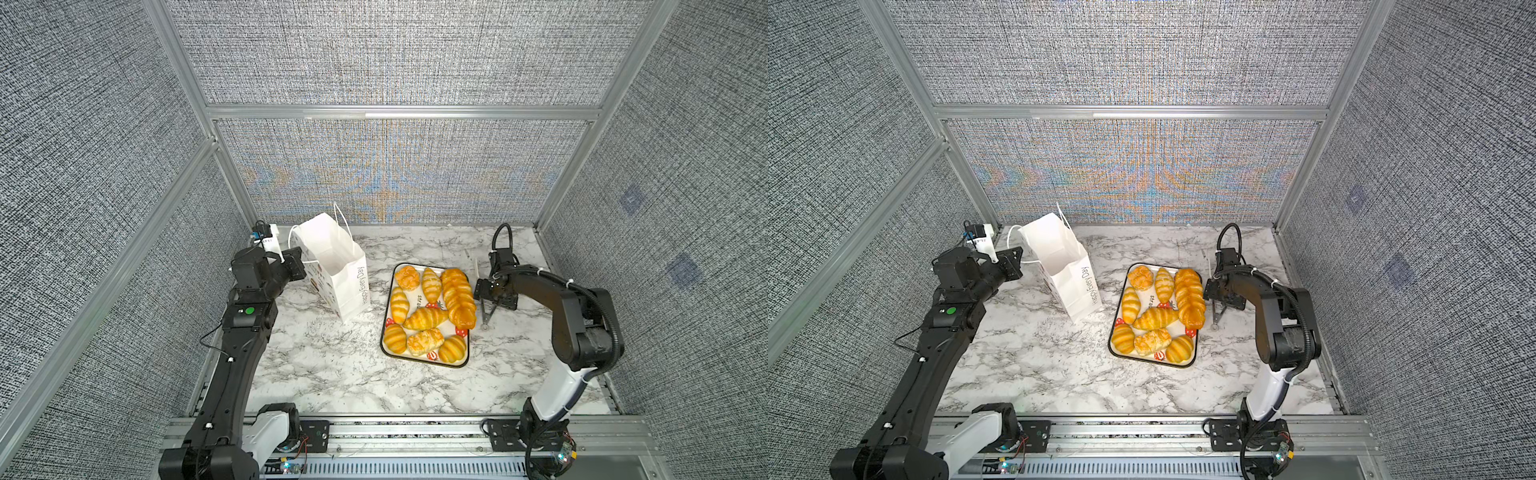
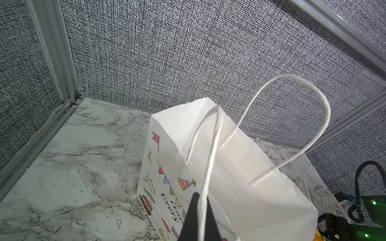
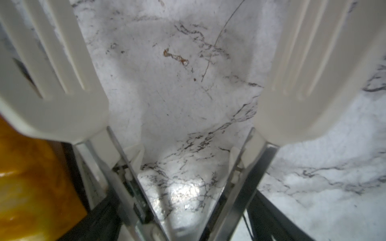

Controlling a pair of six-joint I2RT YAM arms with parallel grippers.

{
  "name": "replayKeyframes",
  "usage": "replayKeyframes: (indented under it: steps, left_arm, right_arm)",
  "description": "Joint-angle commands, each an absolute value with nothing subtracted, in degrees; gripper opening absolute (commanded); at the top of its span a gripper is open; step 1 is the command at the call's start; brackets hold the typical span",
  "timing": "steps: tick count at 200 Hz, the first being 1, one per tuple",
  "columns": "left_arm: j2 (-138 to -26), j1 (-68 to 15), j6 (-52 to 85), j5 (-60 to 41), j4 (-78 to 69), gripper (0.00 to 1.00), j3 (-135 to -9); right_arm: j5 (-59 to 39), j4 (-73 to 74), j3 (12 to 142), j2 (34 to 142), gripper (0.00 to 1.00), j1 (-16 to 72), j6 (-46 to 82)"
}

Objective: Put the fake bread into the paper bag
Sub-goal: 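Grasp the metal tongs with the right gripper and lift them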

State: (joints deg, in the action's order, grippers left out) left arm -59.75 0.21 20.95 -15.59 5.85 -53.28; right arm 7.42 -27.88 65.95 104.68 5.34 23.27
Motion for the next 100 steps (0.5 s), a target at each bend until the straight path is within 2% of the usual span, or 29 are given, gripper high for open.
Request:
replayKeyframes:
  steps: [1, 100]
  left_arm:
    - [-59.8, 0.4, 20.7, -16.4, 4.3, 0.00, -53.1]
    - [-60.0, 0.7, 20.7, -16.6, 4.2, 0.00, -53.0]
  right_arm:
    - [8.3, -28.2, 66.2, 105.2, 0.86, 5.4, 23.8]
    - [8.2, -28.0, 66.4, 107.0, 0.82, 5.5, 24.3]
